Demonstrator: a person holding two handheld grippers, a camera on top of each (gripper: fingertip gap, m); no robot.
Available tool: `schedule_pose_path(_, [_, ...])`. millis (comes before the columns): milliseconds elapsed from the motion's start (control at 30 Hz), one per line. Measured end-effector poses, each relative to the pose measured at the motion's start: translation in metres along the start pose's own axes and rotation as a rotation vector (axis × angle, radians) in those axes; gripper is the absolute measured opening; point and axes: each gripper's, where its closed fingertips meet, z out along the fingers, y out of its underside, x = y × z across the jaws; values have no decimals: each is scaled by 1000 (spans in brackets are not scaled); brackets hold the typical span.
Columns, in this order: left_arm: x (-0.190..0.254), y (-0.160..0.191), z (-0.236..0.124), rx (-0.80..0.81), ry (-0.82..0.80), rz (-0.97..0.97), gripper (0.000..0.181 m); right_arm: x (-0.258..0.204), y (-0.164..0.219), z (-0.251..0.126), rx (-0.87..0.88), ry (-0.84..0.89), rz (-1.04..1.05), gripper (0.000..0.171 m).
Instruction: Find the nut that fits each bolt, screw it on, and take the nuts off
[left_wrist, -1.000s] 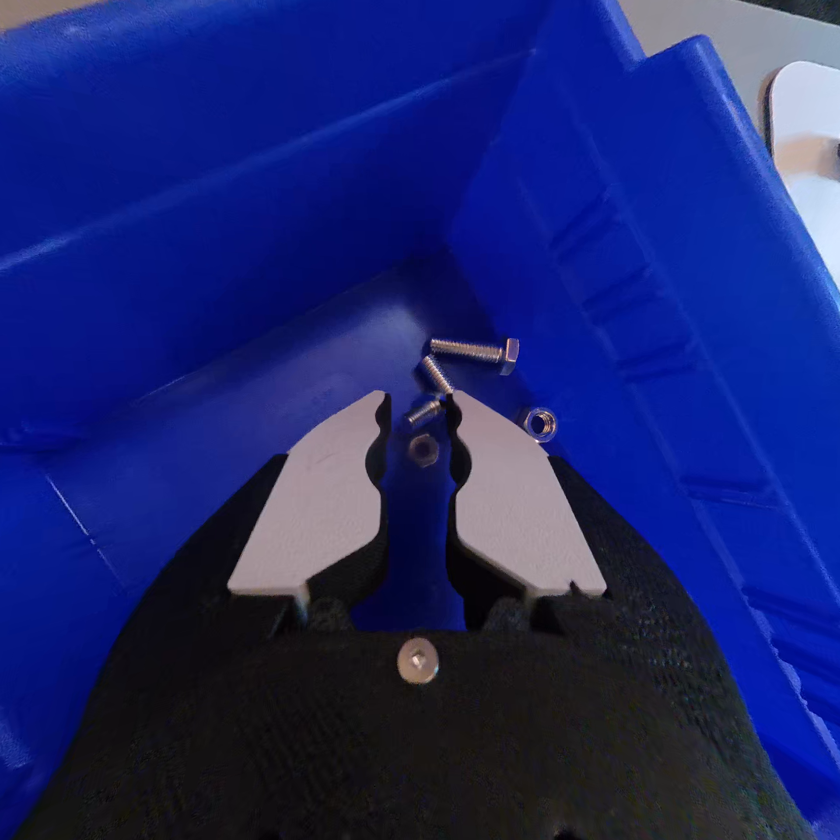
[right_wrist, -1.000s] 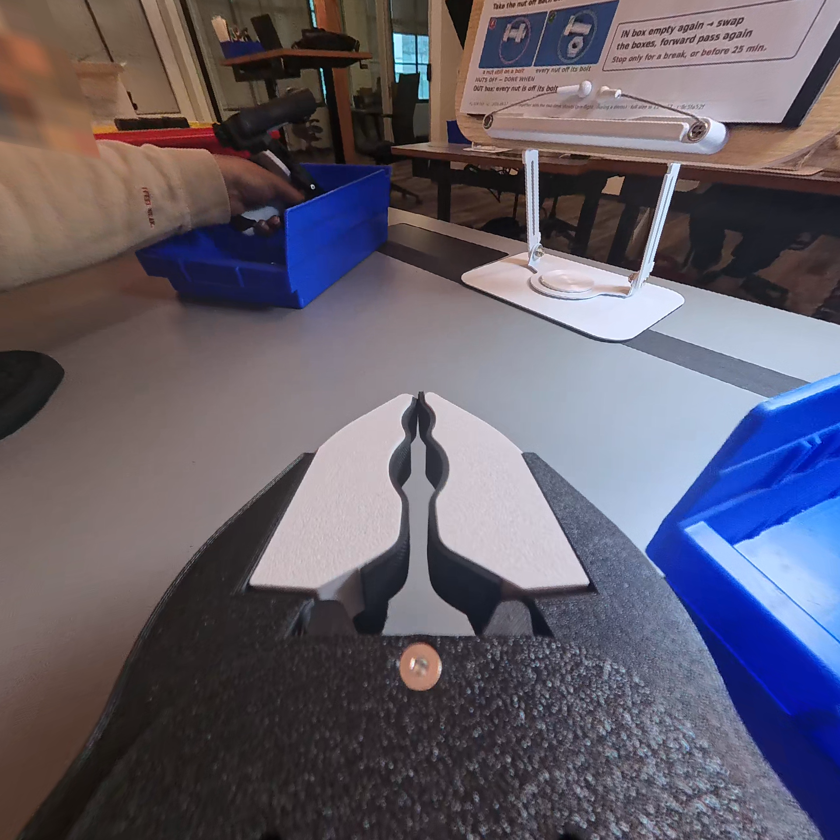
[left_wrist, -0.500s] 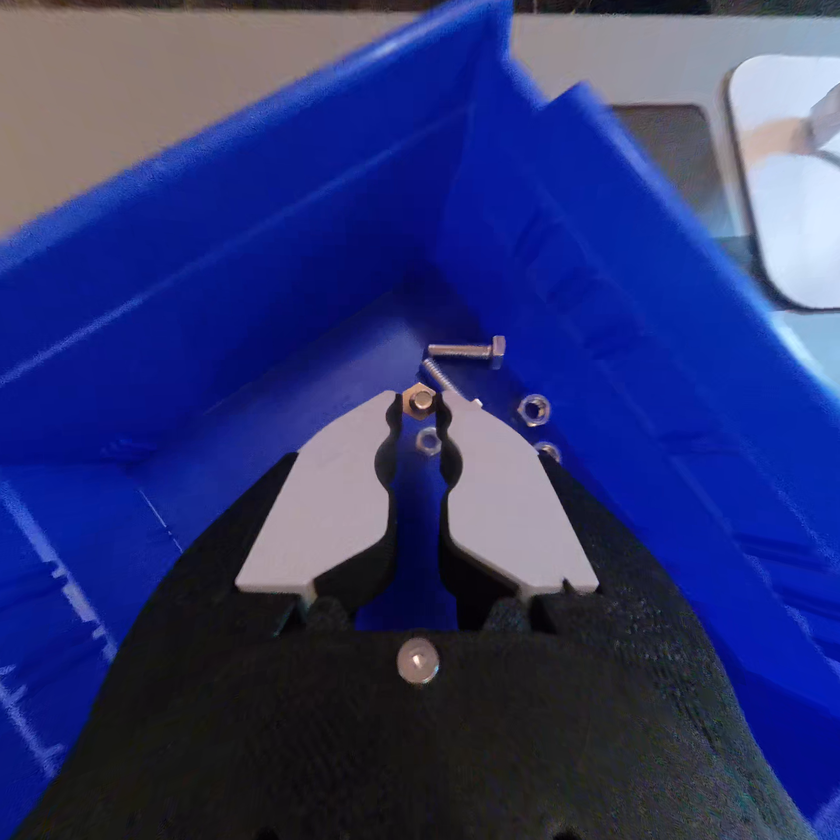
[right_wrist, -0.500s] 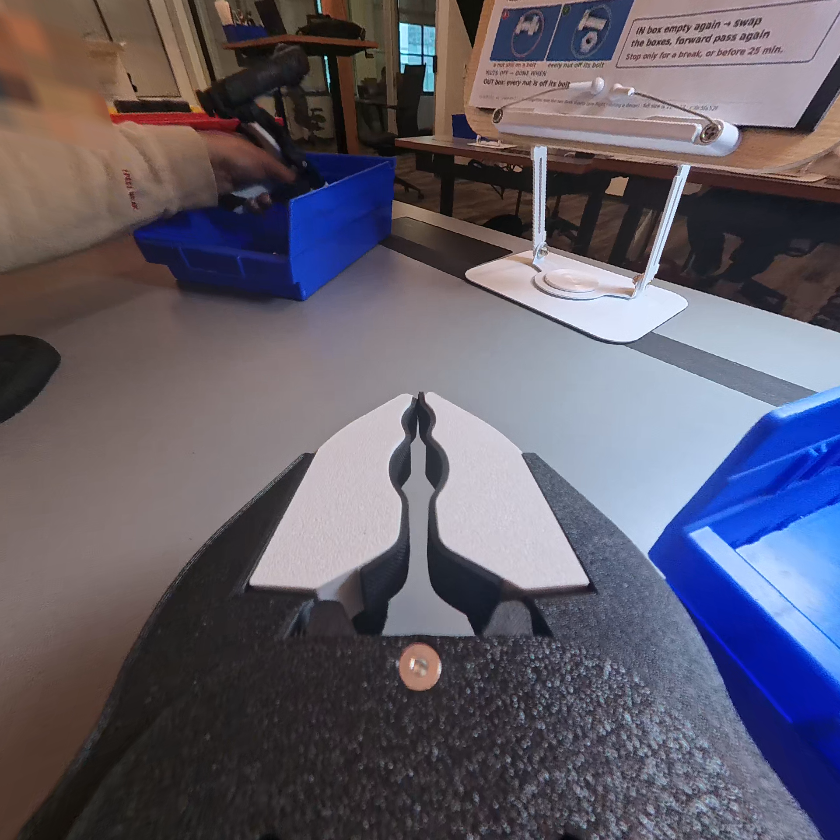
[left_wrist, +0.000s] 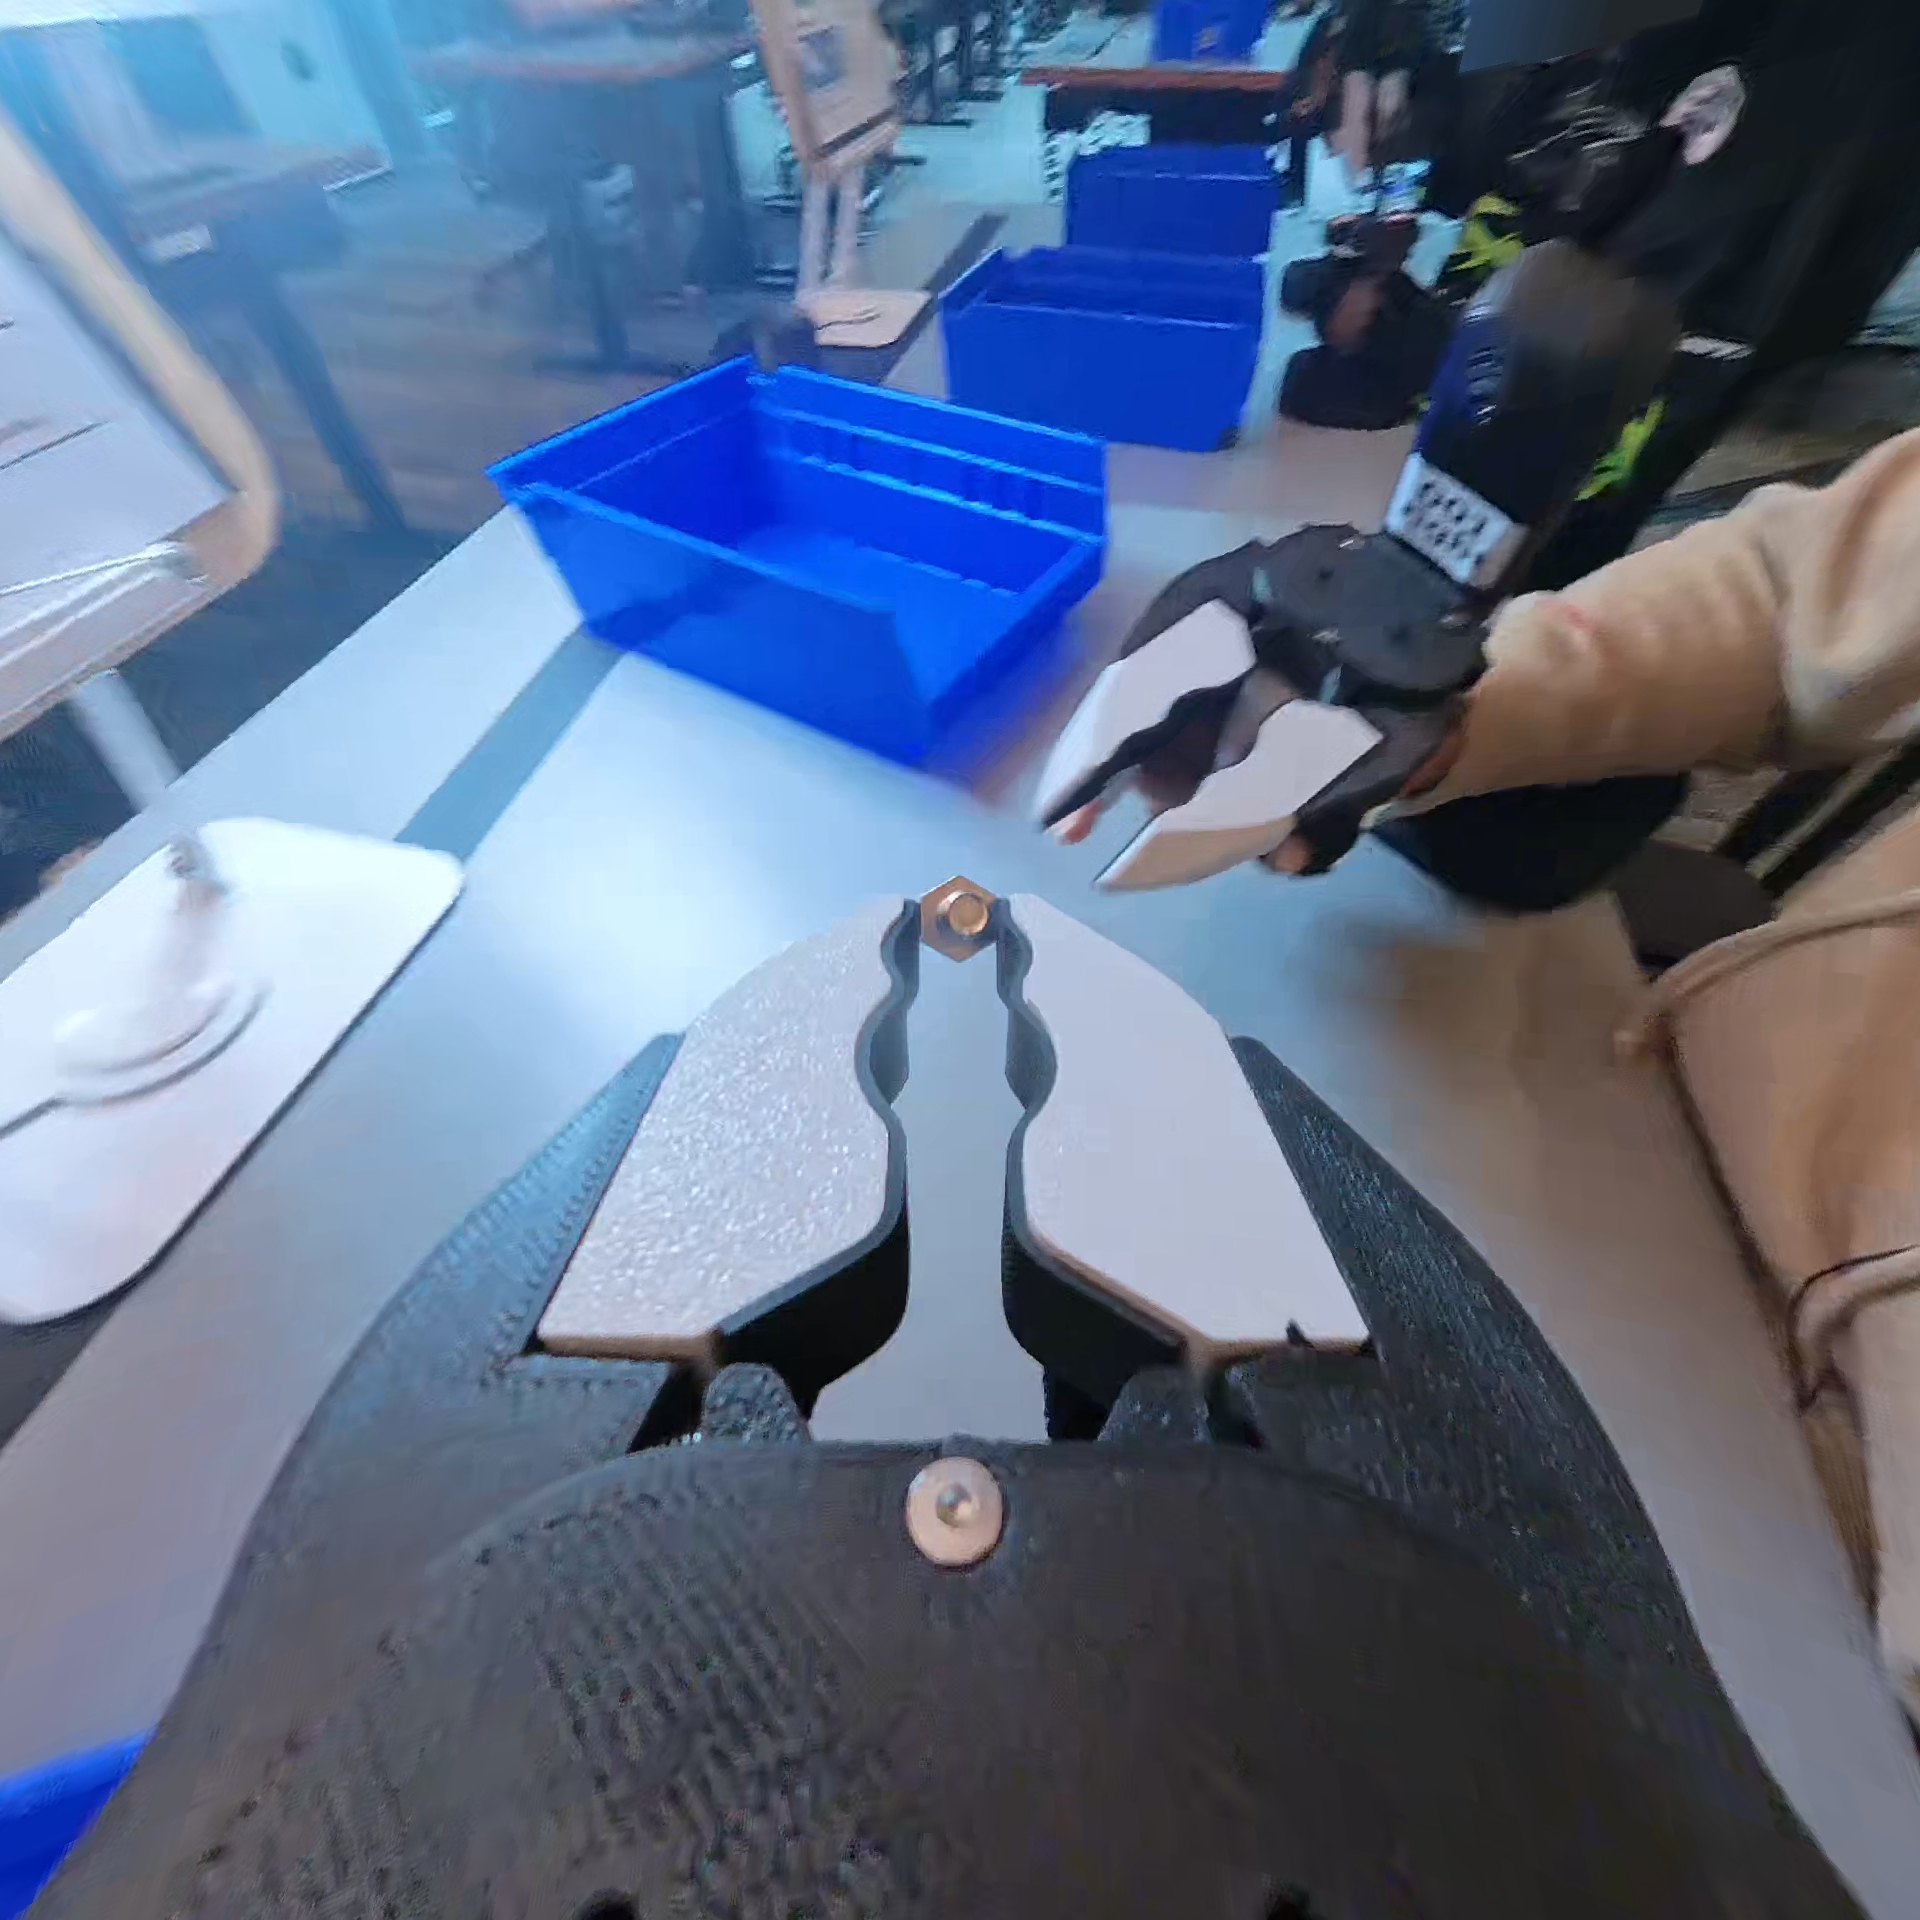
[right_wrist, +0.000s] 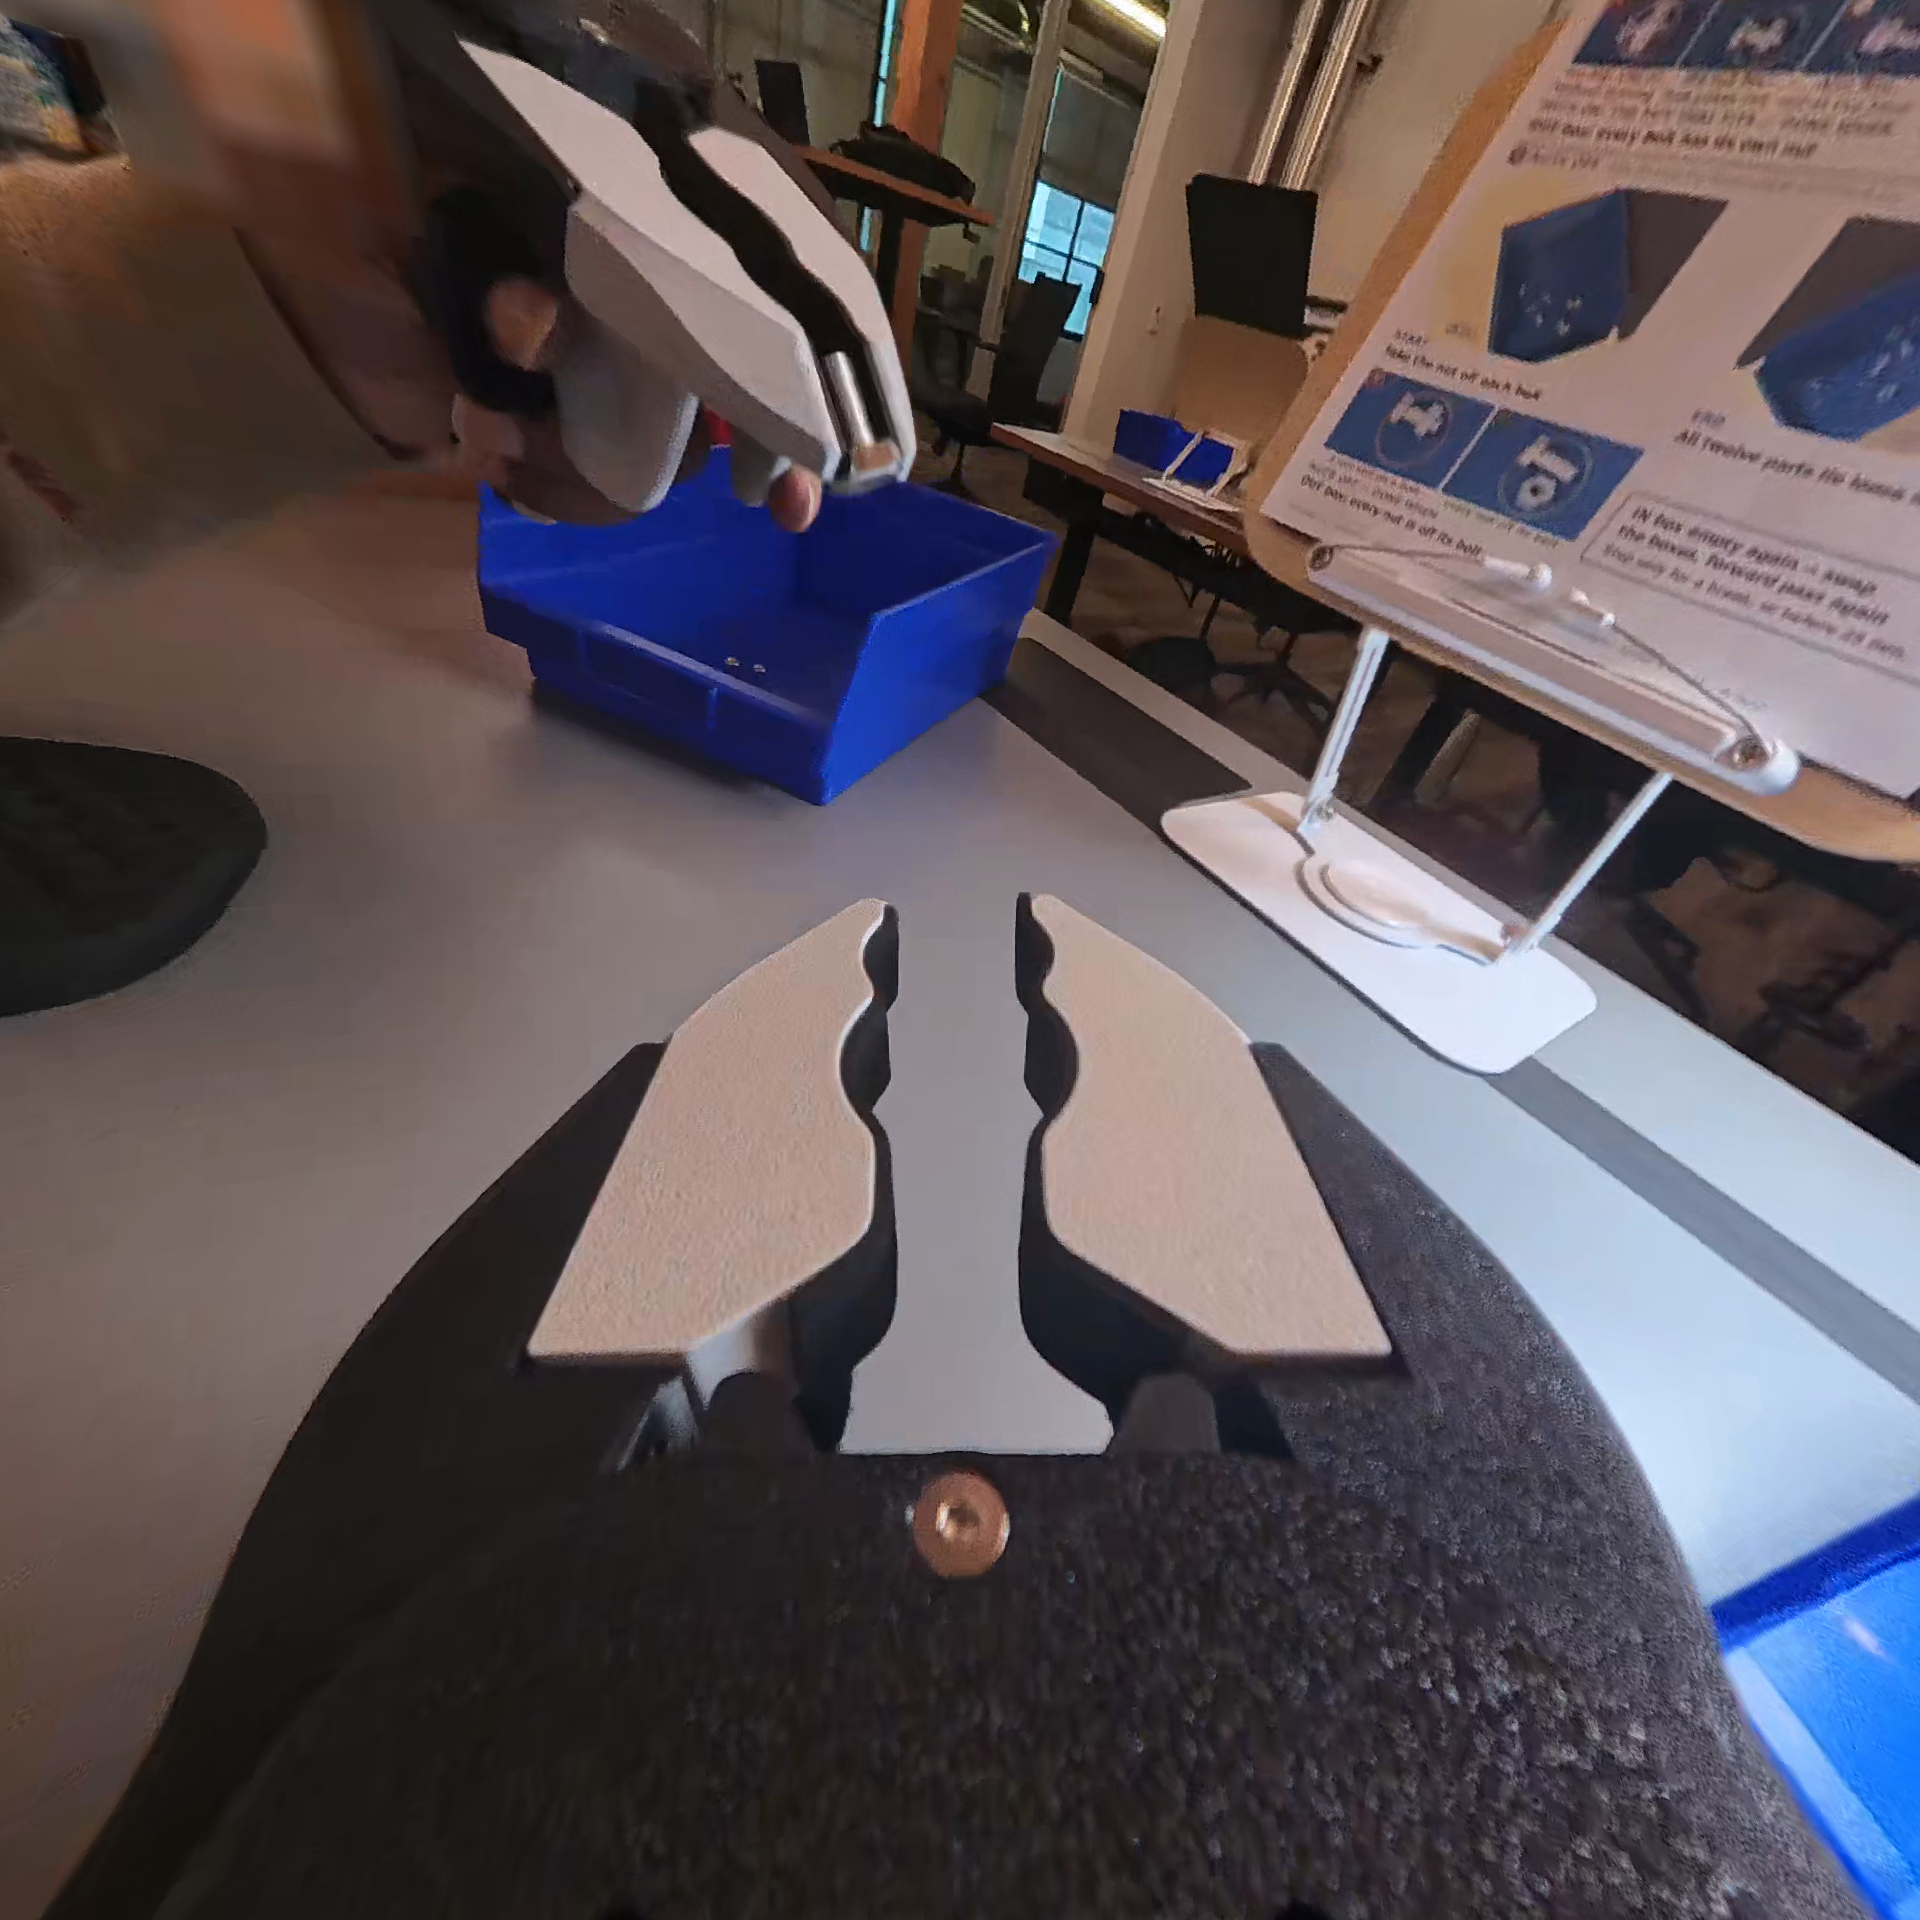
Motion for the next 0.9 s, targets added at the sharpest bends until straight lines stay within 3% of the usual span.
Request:
schedule_pose_path(167, [45, -3, 31, 1, 67, -38, 14, -16, -22, 6, 36, 64, -152, 22])
schedule_pose_path(533, [56, 5, 57, 20, 84, -196, 14, -19, -32, 0, 83, 139, -281, 15])
schedule_pose_path(900, [65, -3, 45, 143, 124, -28, 20, -33, -37, -9, 257, -199, 117, 15])
